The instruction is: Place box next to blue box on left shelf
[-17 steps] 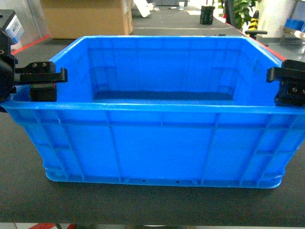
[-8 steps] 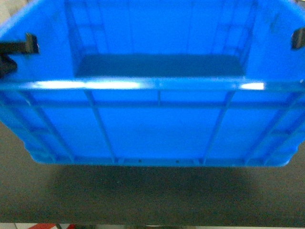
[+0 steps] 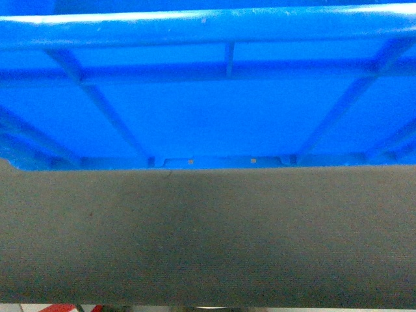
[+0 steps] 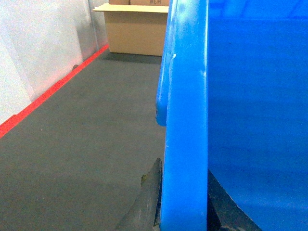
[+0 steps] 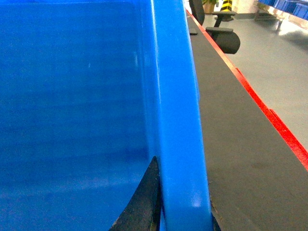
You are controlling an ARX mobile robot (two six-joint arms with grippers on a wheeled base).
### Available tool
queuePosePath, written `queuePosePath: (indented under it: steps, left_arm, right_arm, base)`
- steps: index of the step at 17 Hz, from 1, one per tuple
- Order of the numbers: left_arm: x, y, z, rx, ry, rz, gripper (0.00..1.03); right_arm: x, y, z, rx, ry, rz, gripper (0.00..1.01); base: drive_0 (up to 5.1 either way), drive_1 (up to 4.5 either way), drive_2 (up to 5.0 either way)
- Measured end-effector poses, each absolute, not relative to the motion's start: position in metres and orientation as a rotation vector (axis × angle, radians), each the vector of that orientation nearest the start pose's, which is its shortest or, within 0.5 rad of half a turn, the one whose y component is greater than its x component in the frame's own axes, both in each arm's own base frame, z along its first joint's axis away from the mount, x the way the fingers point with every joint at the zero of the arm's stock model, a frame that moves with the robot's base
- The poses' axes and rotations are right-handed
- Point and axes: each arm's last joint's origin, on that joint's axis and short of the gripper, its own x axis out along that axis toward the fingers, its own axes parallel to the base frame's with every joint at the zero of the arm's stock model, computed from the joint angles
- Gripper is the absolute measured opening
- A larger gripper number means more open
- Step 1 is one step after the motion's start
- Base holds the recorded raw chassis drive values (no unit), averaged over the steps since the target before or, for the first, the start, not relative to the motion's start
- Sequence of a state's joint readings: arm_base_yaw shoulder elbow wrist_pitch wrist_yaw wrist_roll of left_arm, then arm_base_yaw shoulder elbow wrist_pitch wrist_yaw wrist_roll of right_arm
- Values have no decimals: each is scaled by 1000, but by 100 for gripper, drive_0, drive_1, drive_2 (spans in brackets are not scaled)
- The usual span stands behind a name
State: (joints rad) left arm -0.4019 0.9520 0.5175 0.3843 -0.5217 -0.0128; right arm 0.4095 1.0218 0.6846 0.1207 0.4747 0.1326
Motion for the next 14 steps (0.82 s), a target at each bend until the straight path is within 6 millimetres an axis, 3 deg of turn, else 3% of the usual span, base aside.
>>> queuePosePath:
  steps: [2,14]
  left_arm:
    - [180,-66,261,10,31,129,11]
    - [181,-66,261,18,30,133,11]
  right_arm:
    - [196,76,278,25,178,-100,12]
    - [197,76,277,20,176,-109,12]
  base:
    - [0,0,0]
    - [-13,-13,-13]
